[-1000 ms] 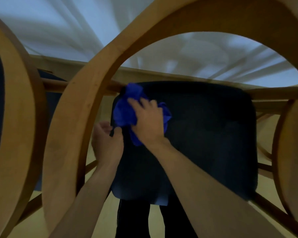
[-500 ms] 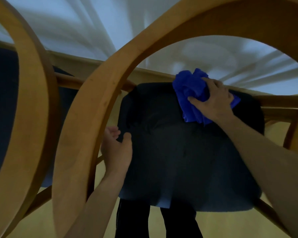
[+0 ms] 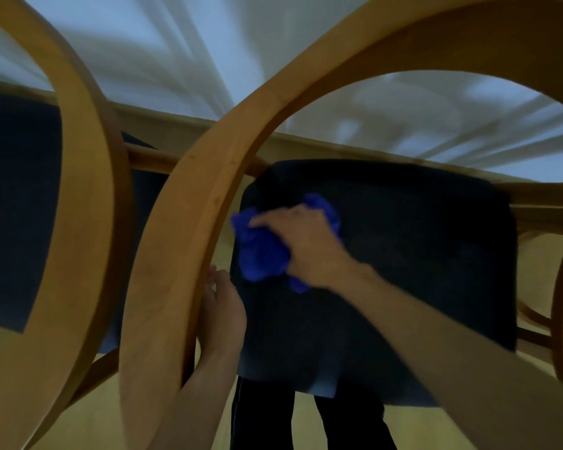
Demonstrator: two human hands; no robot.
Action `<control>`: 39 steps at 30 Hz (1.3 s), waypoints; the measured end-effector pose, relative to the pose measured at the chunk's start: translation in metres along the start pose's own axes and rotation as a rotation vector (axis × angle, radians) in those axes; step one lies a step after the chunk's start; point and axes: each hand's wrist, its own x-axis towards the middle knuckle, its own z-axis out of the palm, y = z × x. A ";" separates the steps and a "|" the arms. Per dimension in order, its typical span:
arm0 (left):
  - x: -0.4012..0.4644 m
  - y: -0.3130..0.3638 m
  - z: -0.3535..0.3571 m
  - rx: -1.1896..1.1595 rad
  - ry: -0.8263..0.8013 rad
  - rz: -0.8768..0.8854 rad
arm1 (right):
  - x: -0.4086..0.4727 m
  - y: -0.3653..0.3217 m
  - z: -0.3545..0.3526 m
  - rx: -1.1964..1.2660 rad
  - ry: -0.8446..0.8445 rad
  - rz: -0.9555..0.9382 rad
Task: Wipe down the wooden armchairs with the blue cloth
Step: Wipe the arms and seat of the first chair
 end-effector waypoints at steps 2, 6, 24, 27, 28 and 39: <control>0.001 0.001 0.001 -0.040 -0.018 -0.032 | 0.004 0.033 -0.033 0.004 0.310 0.243; 0.000 0.000 0.000 -0.051 -0.025 -0.031 | 0.038 0.078 -0.080 -0.145 0.376 0.686; -0.008 -0.003 -0.004 -0.031 -0.016 -0.013 | 0.070 0.053 -0.076 0.083 0.368 0.661; -0.008 -0.001 -0.004 -0.016 -0.004 -0.025 | 0.065 0.004 -0.021 -0.162 0.111 0.552; -0.007 0.000 -0.004 -0.021 0.002 -0.047 | 0.059 -0.005 -0.010 -0.237 0.091 0.498; -0.007 0.000 -0.004 -0.037 -0.019 -0.119 | 0.064 0.036 -0.070 0.068 0.326 0.475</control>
